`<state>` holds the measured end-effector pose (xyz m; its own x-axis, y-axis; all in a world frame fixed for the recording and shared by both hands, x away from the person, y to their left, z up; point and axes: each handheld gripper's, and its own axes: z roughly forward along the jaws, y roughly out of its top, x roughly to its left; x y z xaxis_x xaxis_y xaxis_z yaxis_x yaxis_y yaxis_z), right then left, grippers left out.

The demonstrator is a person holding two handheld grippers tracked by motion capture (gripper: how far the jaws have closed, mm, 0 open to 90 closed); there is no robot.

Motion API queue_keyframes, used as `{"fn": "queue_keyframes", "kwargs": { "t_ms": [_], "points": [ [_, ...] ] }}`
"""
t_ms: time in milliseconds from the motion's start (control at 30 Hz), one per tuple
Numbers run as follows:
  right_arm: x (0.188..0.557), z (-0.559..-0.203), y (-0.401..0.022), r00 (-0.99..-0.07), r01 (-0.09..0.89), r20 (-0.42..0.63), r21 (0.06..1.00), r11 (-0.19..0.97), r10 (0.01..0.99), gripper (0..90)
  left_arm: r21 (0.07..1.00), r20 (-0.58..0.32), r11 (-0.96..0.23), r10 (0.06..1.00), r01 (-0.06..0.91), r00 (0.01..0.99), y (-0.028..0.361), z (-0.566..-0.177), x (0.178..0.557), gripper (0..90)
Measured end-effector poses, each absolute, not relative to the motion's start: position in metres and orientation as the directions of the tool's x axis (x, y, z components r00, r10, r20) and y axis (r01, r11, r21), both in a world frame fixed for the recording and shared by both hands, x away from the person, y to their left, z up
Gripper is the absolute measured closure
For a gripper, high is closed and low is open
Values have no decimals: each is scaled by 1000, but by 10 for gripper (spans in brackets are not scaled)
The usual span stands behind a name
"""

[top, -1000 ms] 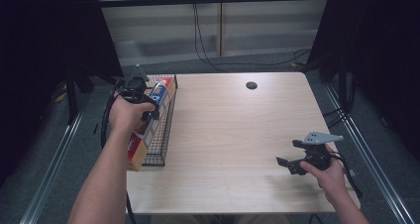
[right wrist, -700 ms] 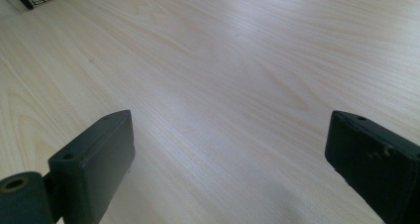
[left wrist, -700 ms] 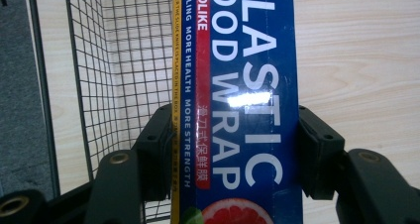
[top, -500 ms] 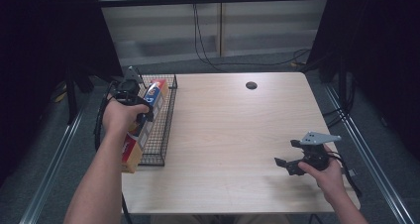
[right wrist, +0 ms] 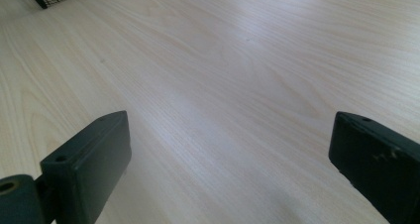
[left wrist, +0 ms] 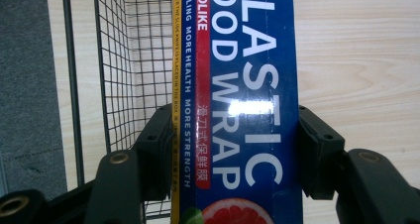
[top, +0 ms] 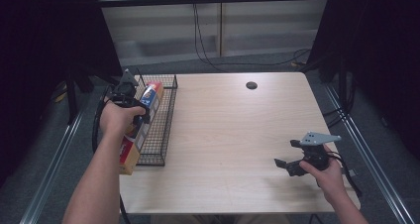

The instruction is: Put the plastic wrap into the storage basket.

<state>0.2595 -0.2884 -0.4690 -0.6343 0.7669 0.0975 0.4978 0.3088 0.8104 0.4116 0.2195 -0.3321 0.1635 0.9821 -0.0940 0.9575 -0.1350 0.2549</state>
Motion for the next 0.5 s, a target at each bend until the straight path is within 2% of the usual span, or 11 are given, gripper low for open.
{"fn": "queue_keyframes", "kwargs": {
  "t_ms": [500],
  "points": [
    [259,-469,-288,-641,498,98,808,315,761,18,253,-89,-111,986,961,138,224,-343,416,432]
  ]
}}
